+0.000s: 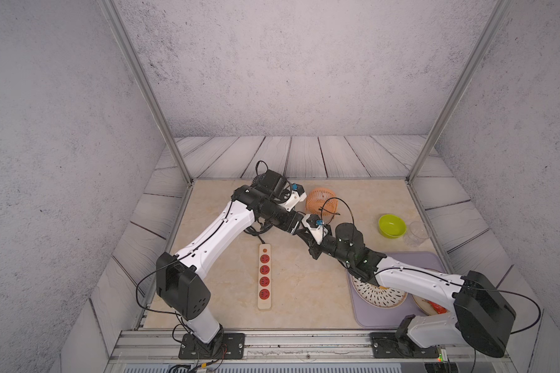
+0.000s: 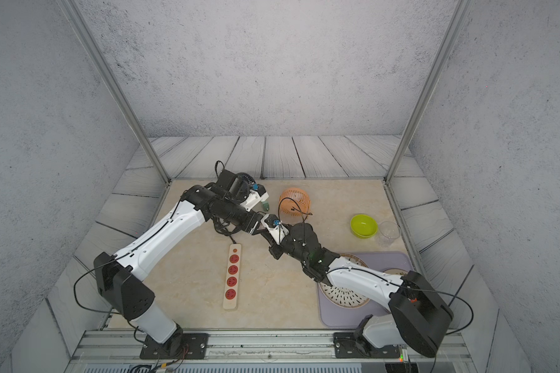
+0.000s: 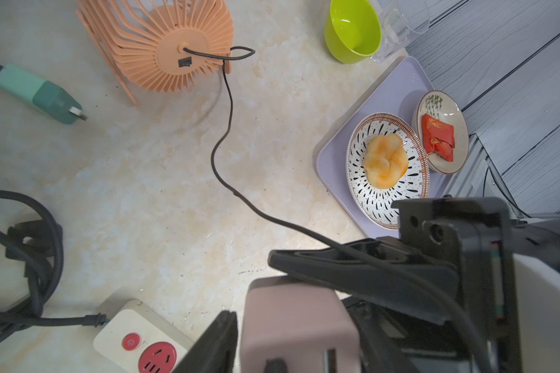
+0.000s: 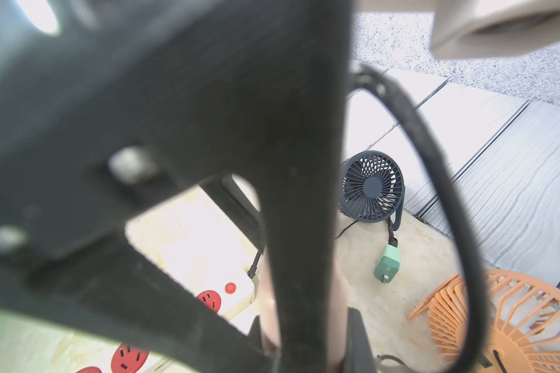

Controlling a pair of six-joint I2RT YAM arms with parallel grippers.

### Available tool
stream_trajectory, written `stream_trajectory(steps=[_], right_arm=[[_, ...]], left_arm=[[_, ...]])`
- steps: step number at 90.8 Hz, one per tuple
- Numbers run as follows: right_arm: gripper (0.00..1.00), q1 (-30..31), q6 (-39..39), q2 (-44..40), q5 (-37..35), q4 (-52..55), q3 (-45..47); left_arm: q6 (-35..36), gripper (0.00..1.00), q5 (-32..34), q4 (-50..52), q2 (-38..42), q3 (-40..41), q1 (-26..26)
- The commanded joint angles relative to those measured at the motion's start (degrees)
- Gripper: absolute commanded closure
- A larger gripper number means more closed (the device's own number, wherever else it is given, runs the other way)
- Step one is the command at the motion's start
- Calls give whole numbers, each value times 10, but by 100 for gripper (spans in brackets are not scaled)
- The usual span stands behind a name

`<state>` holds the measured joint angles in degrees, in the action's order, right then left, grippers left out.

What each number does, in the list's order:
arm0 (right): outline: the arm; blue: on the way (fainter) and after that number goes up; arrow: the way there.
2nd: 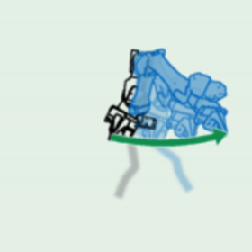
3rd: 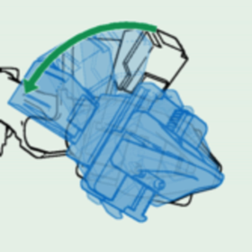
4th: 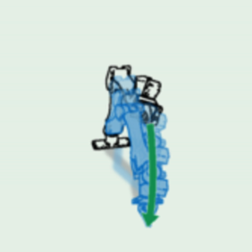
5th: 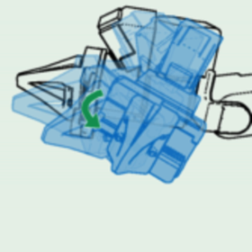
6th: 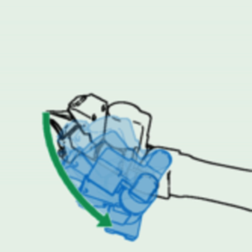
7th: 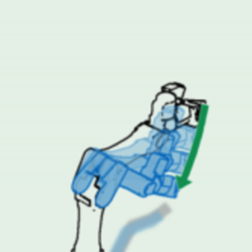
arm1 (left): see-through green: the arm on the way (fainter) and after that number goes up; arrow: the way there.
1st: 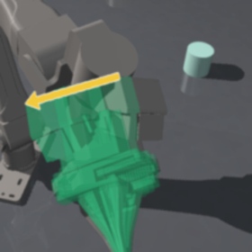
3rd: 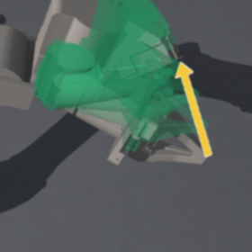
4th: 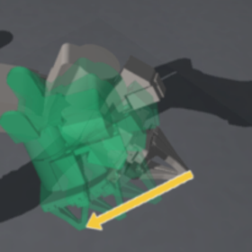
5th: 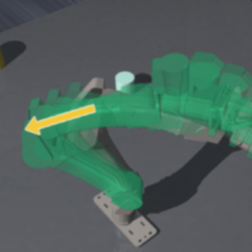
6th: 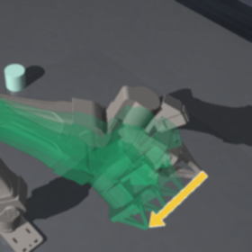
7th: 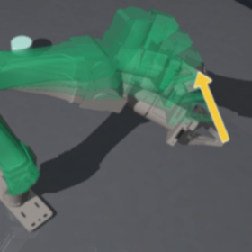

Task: Plug the desk fan into the power strip
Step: Pick up the plug from the center of the board.

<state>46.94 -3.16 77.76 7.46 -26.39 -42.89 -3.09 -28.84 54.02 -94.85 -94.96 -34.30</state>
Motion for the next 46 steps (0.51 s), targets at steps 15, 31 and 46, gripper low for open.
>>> stream_trajectory(steps=[15,31,46], right_arm=[[100,2,5,0,-11,-8,-7],[100,2,1,0,-7,-7,-5],[67,2,1,-8,-10,-10,4]], left_arm=[[3,61,-9,5,20,6,-3],[3,80,-9,5,21,7,-3],[22,85,8,7,30,6,-2]])
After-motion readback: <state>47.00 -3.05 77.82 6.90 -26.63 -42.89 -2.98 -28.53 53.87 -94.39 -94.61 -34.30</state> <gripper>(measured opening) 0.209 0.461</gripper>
